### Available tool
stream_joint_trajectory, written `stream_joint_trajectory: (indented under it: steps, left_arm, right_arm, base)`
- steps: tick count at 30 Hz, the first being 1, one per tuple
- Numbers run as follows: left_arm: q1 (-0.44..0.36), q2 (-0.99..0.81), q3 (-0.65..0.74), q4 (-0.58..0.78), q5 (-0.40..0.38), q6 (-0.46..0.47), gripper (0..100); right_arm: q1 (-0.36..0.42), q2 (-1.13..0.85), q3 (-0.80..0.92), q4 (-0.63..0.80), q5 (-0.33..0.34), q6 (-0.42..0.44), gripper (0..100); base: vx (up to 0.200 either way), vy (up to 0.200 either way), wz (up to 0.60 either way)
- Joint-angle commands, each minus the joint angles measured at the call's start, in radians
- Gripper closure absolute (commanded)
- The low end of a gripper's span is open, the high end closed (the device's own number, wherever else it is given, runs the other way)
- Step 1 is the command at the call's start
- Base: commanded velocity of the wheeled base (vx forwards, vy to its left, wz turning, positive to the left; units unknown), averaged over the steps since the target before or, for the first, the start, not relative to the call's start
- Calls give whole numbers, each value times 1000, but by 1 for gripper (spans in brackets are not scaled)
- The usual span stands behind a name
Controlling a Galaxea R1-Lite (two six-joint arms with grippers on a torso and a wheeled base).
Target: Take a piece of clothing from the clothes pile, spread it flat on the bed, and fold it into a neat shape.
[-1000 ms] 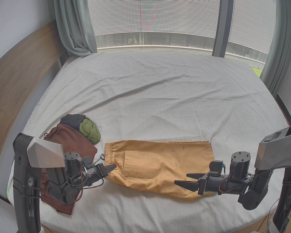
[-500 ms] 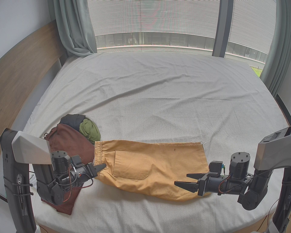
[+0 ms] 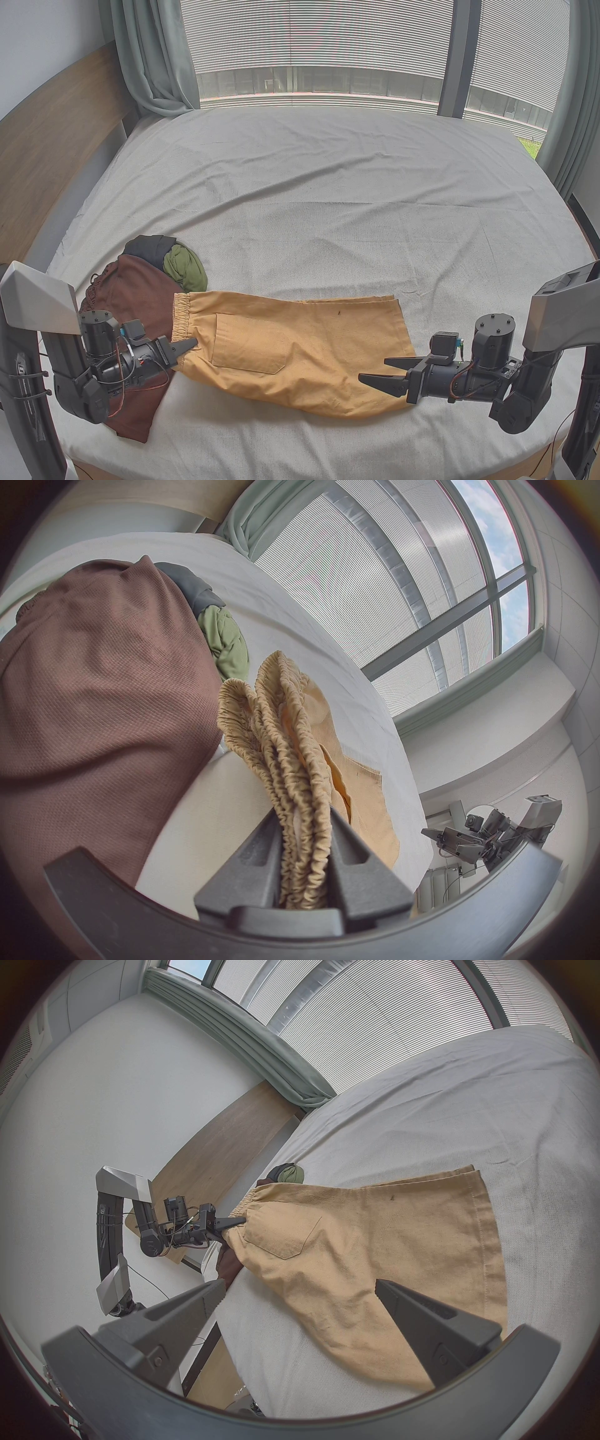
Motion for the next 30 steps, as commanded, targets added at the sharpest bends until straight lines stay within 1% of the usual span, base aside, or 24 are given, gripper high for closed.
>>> stream_joint_trajectory:
  steps: [1,5,10,20,24,30]
  left_arm:
    - [41,-9,23,-1,-15,9,100]
    - [60,-9,34,-1,-15,11,100]
    - [58,-10,41,-1,-21,12,100]
    - [-26,-67,12,-1,-16,2,100]
    - [-40,-75,8,-1,-16,2,100]
    - [-86,-99,0,-1,-15,2,100]
  right_arm:
    - [0,0,0,1,0,0,0]
    - [4,1,0,1,0,-1,0]
    - [12,3,0,1,0,0,0]
    - [10,8,0,-1,0,0,0]
    - [10,8,0,-1,2,-1,0]
    - [9,6,0,-1,2,-1,0]
  base:
    - [0,0,0]
    - [0,0,0]
    - [0,0,0]
    - [0,0,0]
    - [0,0,0]
    - [0,0,0]
